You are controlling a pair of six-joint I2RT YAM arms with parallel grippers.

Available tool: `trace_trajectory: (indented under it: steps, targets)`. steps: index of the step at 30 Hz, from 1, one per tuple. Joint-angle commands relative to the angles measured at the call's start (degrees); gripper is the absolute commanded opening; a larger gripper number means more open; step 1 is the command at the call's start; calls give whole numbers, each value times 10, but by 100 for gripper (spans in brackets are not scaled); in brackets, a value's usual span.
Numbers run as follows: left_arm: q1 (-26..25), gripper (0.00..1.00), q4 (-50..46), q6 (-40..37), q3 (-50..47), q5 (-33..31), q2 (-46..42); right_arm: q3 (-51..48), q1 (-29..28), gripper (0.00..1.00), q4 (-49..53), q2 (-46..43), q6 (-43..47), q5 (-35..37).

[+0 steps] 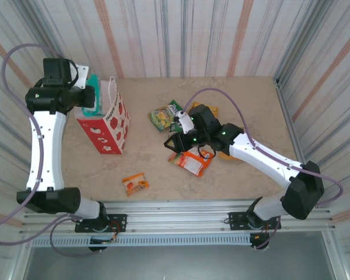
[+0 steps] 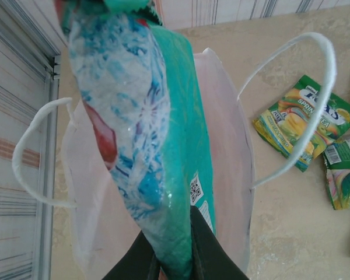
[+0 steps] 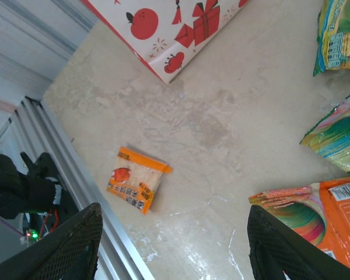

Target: Place the snacks into the paper bag

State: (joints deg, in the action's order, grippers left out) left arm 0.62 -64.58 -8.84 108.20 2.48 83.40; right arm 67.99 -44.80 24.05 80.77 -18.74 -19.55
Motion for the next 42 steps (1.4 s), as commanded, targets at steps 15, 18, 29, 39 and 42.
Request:
trace_trajectory:
  steps: [15,18,29,39,42]
  targets:
    - [-41,48,-59,73,18,58,-108,14,-35,67,11,18,-103,71]
    - [-43,48,-68,102,-20,75,-157,6,-56,66,9,19,-135,85]
    - [-53,45,-127,185,-185,128,-303,3,-155,64,44,56,-232,164]
    - [-53,44,-134,209,-275,154,-363,80,-199,65,92,201,-291,115]
    - [-52,44,-135,210,-288,159,-368,113,-199,64,98,256,-297,101]
